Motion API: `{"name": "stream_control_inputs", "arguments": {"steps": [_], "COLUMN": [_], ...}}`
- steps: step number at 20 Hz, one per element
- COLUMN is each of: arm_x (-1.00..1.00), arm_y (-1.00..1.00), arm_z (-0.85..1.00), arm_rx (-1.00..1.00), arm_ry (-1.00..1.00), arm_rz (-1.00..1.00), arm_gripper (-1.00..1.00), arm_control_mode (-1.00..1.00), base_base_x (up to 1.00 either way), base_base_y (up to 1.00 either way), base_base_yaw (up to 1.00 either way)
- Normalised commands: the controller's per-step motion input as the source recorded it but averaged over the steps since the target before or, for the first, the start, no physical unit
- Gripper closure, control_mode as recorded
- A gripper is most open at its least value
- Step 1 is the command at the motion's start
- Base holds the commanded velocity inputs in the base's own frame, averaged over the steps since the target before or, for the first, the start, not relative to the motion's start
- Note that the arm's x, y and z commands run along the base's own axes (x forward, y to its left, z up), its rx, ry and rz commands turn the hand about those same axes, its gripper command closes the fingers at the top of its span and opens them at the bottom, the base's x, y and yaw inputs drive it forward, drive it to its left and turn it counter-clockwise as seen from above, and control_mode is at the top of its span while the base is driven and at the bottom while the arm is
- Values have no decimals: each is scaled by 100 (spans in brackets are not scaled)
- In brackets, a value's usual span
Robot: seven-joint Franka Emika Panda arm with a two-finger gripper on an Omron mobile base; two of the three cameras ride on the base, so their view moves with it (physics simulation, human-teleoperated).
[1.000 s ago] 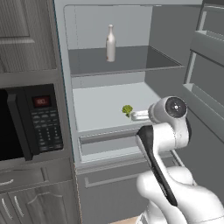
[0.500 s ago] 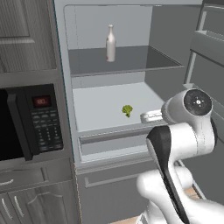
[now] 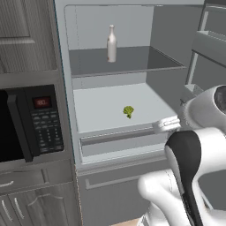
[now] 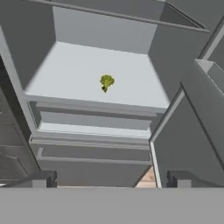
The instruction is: Place the liquor and beer on the top shelf of the fridge to keep them out of children's reach, and place the broccoli on lower shelves for easy access.
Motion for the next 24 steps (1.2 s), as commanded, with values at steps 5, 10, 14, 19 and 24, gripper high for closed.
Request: {"name": "stream_control_inputs", "arguments": {"steps": [5, 10, 14, 19, 24], "arm_x": [-21, 0, 0, 0, 0], "arm_y": [0, 0, 0, 0, 0], "arm_z": [1, 0, 0, 0, 0], "arm_rx": [0, 0, 0, 0, 0], "arm_ry": [1, 0, 0, 0, 0], "arm_rz": [4, 0, 0, 0, 0], "arm_gripper": [-100, -100, -100, -100, -100], "arm_control_mode": [100, 100, 100, 100, 100], "base_base_x": [-35, -22, 0, 1, 5], "base_base_y": [4, 73, 100, 100, 100], "base_base_yaw": [7, 13, 11, 8, 8]}}
